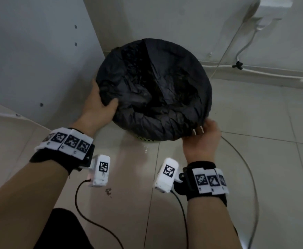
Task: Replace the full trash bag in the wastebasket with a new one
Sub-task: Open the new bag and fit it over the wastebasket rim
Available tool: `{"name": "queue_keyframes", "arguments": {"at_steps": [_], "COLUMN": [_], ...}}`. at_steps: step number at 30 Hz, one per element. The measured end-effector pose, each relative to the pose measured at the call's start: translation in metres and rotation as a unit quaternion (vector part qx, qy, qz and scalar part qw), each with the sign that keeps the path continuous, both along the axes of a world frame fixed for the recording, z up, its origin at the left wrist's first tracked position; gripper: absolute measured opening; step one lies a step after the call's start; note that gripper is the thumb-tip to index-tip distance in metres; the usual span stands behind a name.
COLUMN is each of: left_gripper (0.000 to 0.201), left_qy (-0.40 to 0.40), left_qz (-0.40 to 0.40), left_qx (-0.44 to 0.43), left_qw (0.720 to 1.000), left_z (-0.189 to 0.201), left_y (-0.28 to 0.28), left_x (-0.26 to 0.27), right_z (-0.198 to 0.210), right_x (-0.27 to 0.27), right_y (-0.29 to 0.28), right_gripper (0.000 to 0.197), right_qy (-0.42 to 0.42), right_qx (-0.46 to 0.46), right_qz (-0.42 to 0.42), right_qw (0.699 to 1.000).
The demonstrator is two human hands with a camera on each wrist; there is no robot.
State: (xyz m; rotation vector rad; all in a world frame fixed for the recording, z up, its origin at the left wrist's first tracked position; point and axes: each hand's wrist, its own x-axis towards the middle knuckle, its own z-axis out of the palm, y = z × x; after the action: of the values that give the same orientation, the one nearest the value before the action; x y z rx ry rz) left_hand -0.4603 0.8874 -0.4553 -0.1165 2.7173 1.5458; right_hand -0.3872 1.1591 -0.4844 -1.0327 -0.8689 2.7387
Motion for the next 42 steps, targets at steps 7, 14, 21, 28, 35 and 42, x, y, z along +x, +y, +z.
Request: {"name": "queue_keyframes", "arguments": {"at_steps": [7, 14, 21, 28, 35, 42], "left_gripper": [0.075, 0.075, 0.082, 0.070, 0.053, 0.058], "left_qy": [0.002, 0.028, 0.012, 0.031, 0.019, -0.028], "left_qz": [0.024, -0.048, 0.074, -0.027, 0.004, 0.022], "left_qx": [0.007, -0.037, -0.014, 0.037, 0.025, -0.019], "left_qw": [1.000, 0.998, 0.997, 0.998, 0.999, 0.999], "left_z": [0.004, 0.001, 0.003, 0.002, 0.009, 0.005], "left_y": [-0.007, 0.001, -0.007, 0.003, -0.003, 0.004], "left_x": [-0.010, 0.012, 0.003, 0.005, -0.001, 0.018], "right_z": [0.012, 0.004, 0.008, 0.018, -0.004, -0.001], "right_x": [-0.011, 0.005, 0.004, -0.002, -0.002, -0.015], "right_y": [0.005, 0.003, -0.004, -0.002, -0.006, 0.014], "right_gripper": [0.029, 0.055, 0.041, 0.044, 0.033, 0.044], "right_qy": [-0.027, 0.021, -0.008, -0.018, -0.066, -0.051], "right_qx": [-0.095, -0.057, -0.149, -0.051, 0.033, 0.120], "right_qz": [0.037, 0.070, 0.051, 0.043, 0.074, -0.021], "right_qw": [0.994, 0.996, 0.988, 0.998, 0.994, 0.991]}}
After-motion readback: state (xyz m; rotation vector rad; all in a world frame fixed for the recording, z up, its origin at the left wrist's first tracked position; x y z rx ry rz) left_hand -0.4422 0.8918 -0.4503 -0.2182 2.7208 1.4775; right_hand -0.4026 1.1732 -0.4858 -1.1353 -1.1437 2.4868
